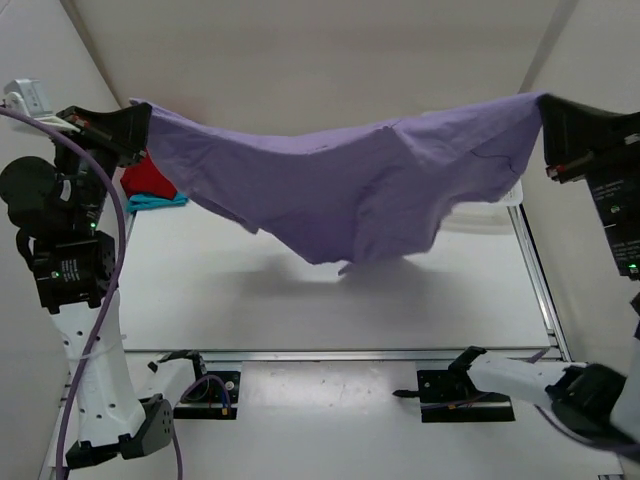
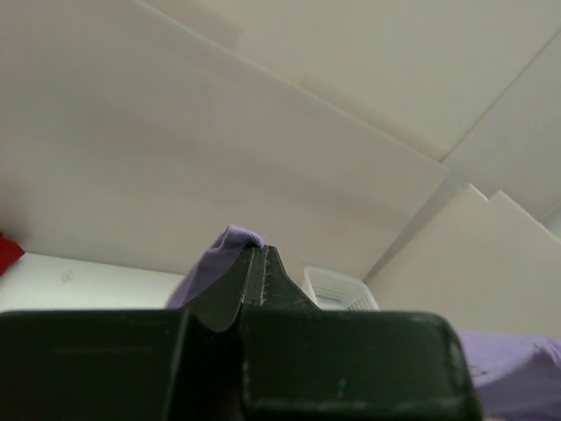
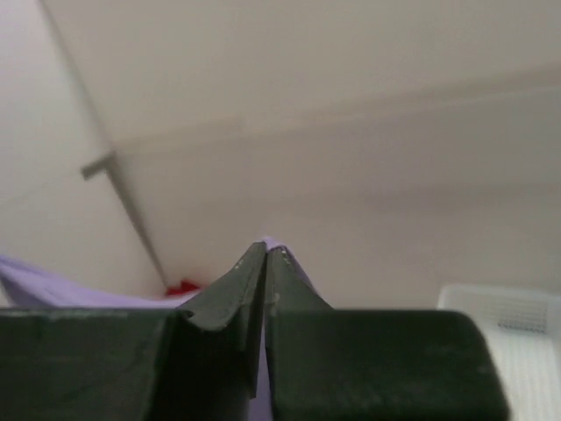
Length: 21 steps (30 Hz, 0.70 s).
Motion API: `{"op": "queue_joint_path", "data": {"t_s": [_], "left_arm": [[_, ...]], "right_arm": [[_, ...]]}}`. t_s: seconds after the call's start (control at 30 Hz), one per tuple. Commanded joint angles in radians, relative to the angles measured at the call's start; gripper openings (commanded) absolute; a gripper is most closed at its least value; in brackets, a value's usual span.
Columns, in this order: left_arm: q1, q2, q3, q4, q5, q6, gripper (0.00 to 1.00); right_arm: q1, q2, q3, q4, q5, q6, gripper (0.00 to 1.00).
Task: Fold and stack the t-shirts
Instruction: Flatten out the tshirt
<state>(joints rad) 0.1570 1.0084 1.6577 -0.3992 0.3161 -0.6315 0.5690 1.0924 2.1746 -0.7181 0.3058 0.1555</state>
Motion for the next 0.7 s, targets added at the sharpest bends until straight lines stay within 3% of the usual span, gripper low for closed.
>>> {"op": "queue_joint_path", "data": {"t_s": [0.0, 0.03, 0.1, 0.13, 0.17, 0.2, 0.27, 0.3, 0.33, 0.37, 0.4, 0.43, 0.5, 0.53, 0.6, 0.67], "left_arm": [[0.027, 0.073, 0.063, -0.084, 0.011, -0.021, 0.0], [0.013, 0.09, 0.098, -0.107, -0.02, -0.014, 0.0], [0.001, 0.105, 0.084, -0.077, -0.046, -0.013, 0.0], [0.001, 0.11, 0.045, -0.06, -0.054, -0.01, 0.0], [0.0, 0.104, -0.017, -0.058, -0.057, -0.008, 0.0], [-0.005, 0.11, -0.086, -0.026, -0.049, -0.023, 0.0], [-0.011, 0.099, -0.178, 0.051, -0.055, -0.036, 0.0], [-0.023, 0.095, -0.237, 0.065, -0.061, -0.031, 0.0], [-0.034, 0.108, -0.26, 0.075, -0.08, -0.025, 0.0], [-0.034, 0.116, -0.289, 0.071, -0.077, -0.022, 0.0], [-0.034, 0.117, -0.324, 0.077, -0.068, -0.014, 0.0], [-0.042, 0.119, -0.344, 0.088, -0.08, -0.01, 0.0], [-0.019, 0.113, -0.424, 0.105, -0.087, 0.012, 0.0], [-0.02, 0.119, -0.47, 0.131, -0.091, 0.015, 0.0], [-0.014, 0.145, -0.507, 0.146, -0.107, 0.026, 0.0], [-0.045, 0.224, -0.515, 0.17, -0.162, 0.036, 0.0]], "right_arm": [[0.446, 0.104, 0.002, 0.23, 0.54, -0.349, 0.0], [0.764, 0.084, -0.15, 0.704, 0.79, -0.727, 0.0], [0.987, 0.017, -0.409, 1.497, 0.807, -1.385, 0.0], [0.854, 0.056, -0.272, 1.339, 0.812, -1.153, 0.0], [0.776, 0.098, -0.197, 0.885, 0.74, -0.981, 0.0], [0.643, 0.115, -0.13, 0.662, 0.636, -0.78, 0.0], [0.522, 0.171, -0.13, 0.599, 0.644, -0.696, 0.0], [0.461, 0.191, -0.143, 0.469, 0.539, -0.624, 0.0], [0.255, 0.202, -0.166, 0.307, 0.315, -0.43, 0.0], [0.091, 0.23, -0.189, 0.242, 0.205, -0.261, 0.0], [0.034, 0.247, -0.215, 0.177, 0.038, -0.211, 0.0], [-0.06, 0.244, -0.334, 0.233, -0.061, -0.162, 0.0], [-0.095, 0.231, -0.493, 0.349, -0.121, -0.128, 0.0], [-0.175, 0.277, -0.48, 0.341, -0.236, -0.091, 0.0], [-0.227, 0.375, -0.414, 0.301, -0.322, -0.062, 0.0], [-0.299, 0.51, -0.231, 0.217, -0.431, -0.057, 0.0]]}}
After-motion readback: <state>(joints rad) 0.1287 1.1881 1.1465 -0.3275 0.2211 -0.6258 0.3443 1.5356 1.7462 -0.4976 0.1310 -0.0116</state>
